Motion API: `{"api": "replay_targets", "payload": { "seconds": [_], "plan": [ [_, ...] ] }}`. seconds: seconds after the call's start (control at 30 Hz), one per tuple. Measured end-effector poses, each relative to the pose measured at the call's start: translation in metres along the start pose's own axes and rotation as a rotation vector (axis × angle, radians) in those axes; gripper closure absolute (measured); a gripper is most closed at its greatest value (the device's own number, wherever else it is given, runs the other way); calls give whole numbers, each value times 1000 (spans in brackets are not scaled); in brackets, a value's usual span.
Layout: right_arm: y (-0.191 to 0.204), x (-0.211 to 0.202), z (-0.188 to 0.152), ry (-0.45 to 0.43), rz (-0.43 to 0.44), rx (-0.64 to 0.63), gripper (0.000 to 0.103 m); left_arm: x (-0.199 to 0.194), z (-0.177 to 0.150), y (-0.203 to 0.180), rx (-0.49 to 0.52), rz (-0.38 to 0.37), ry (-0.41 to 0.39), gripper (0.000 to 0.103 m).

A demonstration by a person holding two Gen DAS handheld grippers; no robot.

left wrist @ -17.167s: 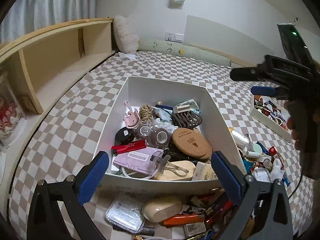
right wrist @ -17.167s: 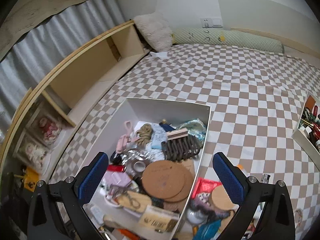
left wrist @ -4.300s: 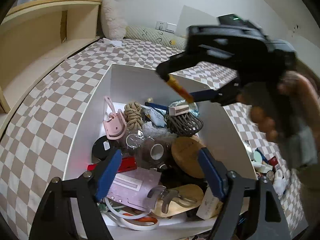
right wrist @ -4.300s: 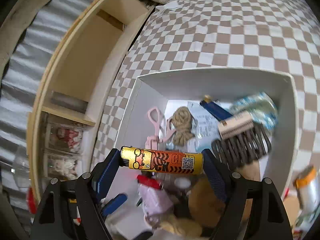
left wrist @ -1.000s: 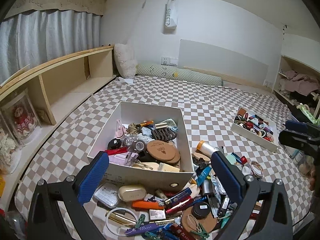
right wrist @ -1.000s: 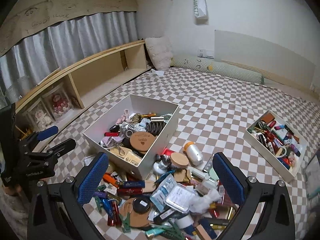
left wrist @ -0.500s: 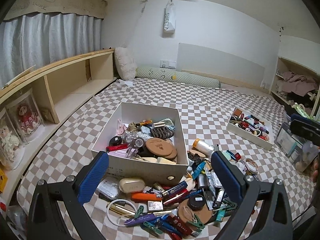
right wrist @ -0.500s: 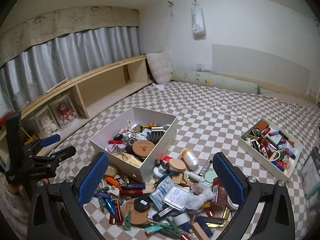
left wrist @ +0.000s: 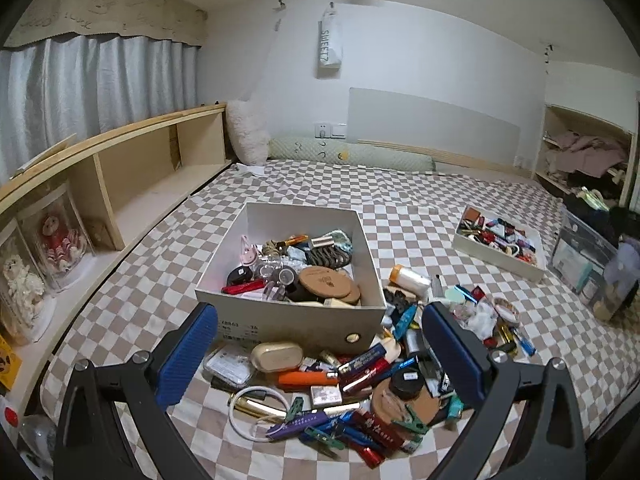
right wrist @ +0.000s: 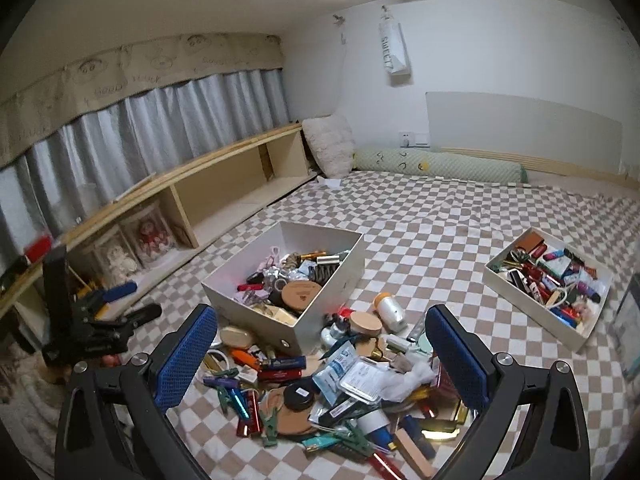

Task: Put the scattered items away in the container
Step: 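Move the left tool toward the clear plastic case while the right tool approaches the blue lighter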

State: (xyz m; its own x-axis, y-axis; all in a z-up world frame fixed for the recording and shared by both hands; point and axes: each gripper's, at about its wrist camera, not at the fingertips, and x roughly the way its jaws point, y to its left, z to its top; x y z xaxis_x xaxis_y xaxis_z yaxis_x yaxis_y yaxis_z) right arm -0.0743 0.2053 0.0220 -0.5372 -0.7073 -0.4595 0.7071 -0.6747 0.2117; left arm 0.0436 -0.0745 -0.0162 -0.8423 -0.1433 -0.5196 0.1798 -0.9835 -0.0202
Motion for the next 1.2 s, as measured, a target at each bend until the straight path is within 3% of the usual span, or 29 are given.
{"api": "replay_targets", "payload": {
  "seconds": [0.17, 0.33, 0.47, 0.67, 0.87, 1.0, 1.2],
  "plan": [
    [-10, -10, -6, -55, -29, 22, 0, 9, -24, 22, -26, 25, 54, 0],
    [-13, -9, -15, -42, -61, -29, 0, 22, -53, 44, -74, 36, 126, 0],
    [-17, 0, -23, 16, -75, -47, 0, 33, -77, 55, -118, -20, 190, 0],
    [-38, 15, -35, 125, -64, 33, 0, 49, -109, 60, -163, -158, 269, 1],
    [-59, 29, -49, 236, -30, 141, 0, 66, -127, 67, -172, -197, 306, 1],
    [-69, 37, -60, 299, -58, 180, 0, 87, -127, 82, -160, -118, 311, 2],
    [-80, 52, -80, 394, -97, 177, 0, 120, -121, 90, 25, 18, 289, 13]
  ]
}}
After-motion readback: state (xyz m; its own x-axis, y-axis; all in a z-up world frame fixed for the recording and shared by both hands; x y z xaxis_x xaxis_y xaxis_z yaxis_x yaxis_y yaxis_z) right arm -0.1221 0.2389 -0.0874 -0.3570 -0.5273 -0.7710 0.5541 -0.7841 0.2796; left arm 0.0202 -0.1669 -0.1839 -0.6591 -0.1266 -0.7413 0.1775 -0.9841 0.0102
